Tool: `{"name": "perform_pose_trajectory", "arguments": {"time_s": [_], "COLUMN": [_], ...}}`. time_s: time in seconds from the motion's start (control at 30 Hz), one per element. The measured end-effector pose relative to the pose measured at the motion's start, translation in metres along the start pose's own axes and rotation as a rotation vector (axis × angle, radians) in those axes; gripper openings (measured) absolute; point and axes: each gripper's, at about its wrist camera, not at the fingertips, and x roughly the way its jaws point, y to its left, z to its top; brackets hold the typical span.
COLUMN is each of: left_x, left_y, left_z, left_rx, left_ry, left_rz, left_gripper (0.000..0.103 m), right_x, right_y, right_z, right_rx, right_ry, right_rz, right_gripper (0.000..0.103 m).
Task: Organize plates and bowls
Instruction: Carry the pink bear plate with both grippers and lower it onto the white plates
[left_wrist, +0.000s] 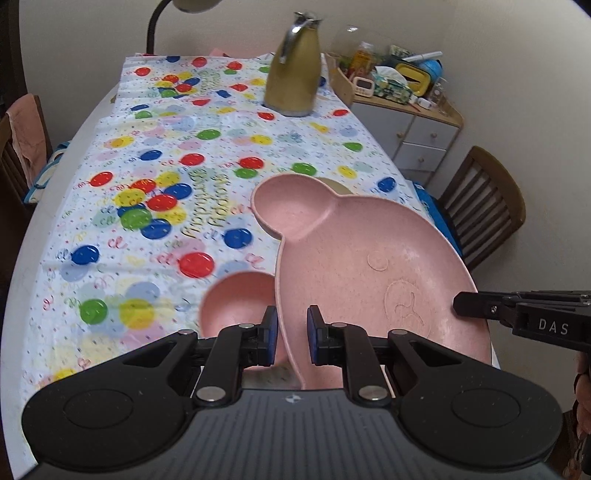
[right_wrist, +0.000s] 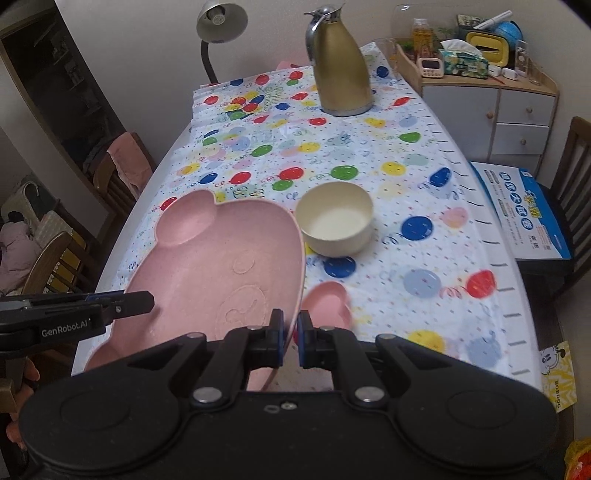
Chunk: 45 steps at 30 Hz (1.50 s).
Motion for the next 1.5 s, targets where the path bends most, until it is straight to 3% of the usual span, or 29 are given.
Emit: {"name": "perform_pose_trajectory", "arguments": {"time_s": [0.47, 0.9, 1.5], "left_x": [0.011, 0.034, 0.050], "left_y": [-0.077, -0.093, -0.098], "left_z": [-0.063, -0.116, -0.141], "left_rx": [0.022, 0.008, 0.014], "left_ry": [0.059, 0.109, 0.133], "left_rz": [-0.002, 0.023, 0.055], "left_gripper": [0.016, 0.016, 0.016], "right_x": [-0.047, -0.031, -0.008], "right_y": [-0.078, -0.112, -0.123], "right_z": [-0.060, -0.118, -0.144], "right_rx": [0.032, 0.031, 0.003], "right_ry": [-0.005, 0.025, 0.061], "right_rz": [-0.008, 0.000, 0.017], "right_gripper": [0.006, 0.006, 0.006]}}
